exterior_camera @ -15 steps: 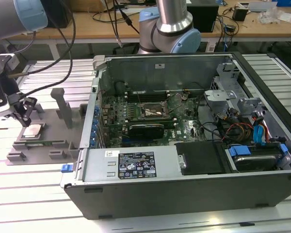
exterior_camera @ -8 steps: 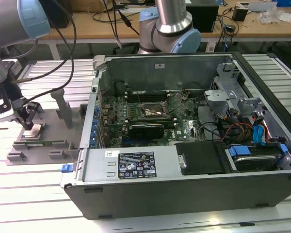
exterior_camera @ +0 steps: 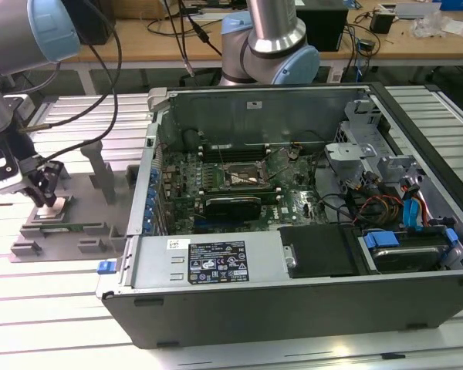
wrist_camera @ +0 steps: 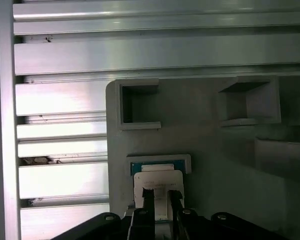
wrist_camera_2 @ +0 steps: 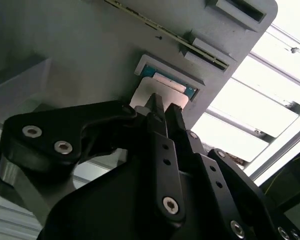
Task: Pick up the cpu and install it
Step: 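Pick up the cpu and move it towards the insertion slot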
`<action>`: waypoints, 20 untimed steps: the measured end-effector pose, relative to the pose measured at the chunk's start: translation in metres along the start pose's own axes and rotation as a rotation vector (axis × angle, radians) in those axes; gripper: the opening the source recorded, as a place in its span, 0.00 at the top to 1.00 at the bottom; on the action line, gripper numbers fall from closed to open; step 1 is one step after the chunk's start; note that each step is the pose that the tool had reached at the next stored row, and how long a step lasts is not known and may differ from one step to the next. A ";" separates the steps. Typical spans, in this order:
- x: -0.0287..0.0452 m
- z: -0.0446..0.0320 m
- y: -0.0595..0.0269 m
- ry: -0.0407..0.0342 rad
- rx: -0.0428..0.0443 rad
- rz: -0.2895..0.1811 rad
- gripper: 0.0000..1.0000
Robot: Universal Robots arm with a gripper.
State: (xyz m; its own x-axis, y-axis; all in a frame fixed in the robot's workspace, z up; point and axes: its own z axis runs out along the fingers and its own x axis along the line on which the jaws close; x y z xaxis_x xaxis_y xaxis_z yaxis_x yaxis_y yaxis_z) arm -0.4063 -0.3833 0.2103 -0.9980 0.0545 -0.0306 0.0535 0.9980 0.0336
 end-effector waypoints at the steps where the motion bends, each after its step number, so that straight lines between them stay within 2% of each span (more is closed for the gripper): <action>1: 0.0000 0.0000 0.0000 0.0000 0.0000 0.000 0.71; 2: 0.0000 0.0000 0.0000 0.0000 0.0000 -0.001 0.64; 4: 0.0000 0.0000 0.0000 0.0001 0.0000 -0.002 0.64; 5: 0.0000 0.0000 0.0000 0.0001 -0.0001 -0.002 0.52; 6: 0.0000 0.0000 0.0000 0.0001 -0.0001 -0.003 0.46; 7: 0.0000 0.0000 0.0000 0.0002 -0.0001 -0.003 0.46; 8: 0.0000 0.0002 0.0000 0.0001 -0.0001 -0.005 0.40; 10: 0.0001 0.0046 -0.0001 0.0003 -0.0004 -0.013 0.40; 15: 0.0002 0.0078 -0.0002 0.0015 -0.0015 -0.047 0.40; 20: 0.0004 0.0127 0.0001 0.0016 -0.0015 -0.049 0.40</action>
State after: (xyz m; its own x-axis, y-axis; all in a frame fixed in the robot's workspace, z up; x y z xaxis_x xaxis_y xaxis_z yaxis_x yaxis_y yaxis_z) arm -0.4063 -0.3828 0.1975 -0.9995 0.0055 -0.0306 0.0045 0.9994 0.0336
